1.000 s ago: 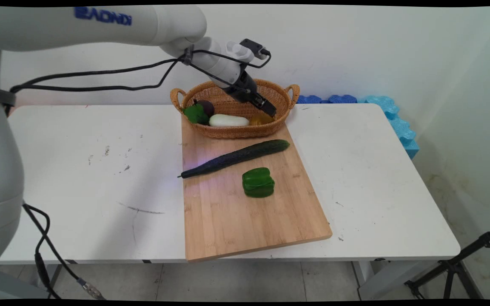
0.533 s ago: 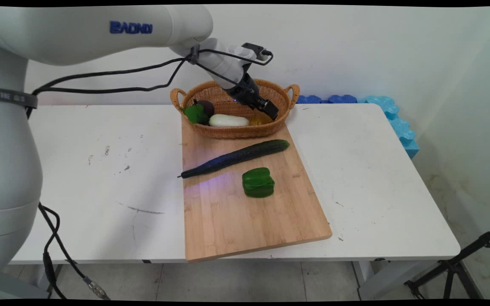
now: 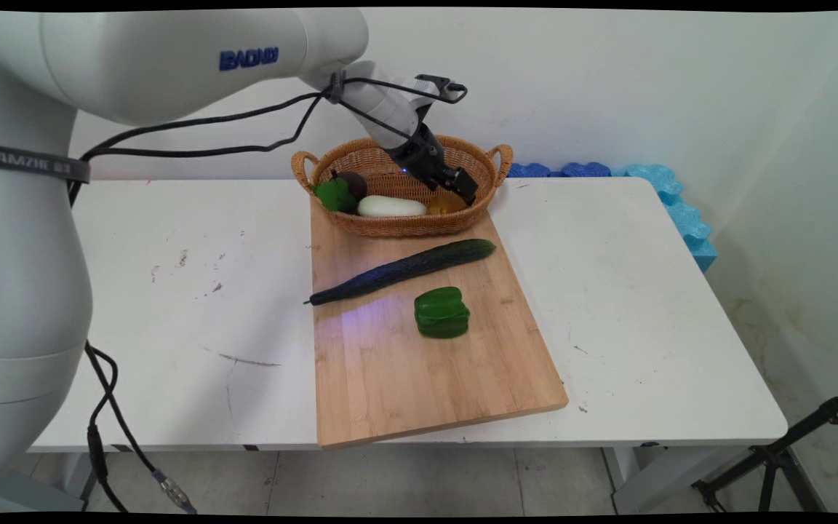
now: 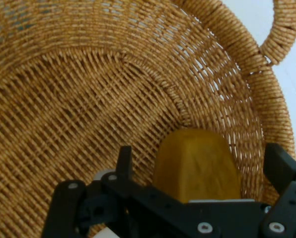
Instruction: Pick up the potato from the vegetable basket
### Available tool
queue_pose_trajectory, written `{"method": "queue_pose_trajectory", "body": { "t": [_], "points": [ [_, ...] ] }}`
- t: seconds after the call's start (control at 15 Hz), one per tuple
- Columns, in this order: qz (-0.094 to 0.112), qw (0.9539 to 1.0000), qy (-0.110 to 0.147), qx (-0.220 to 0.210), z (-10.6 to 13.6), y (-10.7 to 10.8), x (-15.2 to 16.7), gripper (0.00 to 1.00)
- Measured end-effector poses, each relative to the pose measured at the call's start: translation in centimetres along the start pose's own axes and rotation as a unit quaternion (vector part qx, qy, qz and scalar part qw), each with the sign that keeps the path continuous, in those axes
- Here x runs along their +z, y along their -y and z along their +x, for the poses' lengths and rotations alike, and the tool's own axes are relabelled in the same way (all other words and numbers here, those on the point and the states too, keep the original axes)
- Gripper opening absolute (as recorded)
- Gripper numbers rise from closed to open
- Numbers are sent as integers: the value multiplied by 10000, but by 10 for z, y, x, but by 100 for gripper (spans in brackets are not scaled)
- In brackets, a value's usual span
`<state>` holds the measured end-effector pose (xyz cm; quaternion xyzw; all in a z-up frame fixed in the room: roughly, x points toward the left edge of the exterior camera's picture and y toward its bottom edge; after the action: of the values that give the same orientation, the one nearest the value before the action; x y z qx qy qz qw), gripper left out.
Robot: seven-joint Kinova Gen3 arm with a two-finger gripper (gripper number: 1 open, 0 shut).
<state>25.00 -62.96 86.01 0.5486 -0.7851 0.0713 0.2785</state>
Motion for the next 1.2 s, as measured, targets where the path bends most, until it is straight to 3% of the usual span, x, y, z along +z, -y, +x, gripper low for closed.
{"method": "queue_pose_trajectory", "body": {
  "t": [1.2],
  "points": [
    [-68,9978,397,-517,4,15,-2,100]
  ]
}}
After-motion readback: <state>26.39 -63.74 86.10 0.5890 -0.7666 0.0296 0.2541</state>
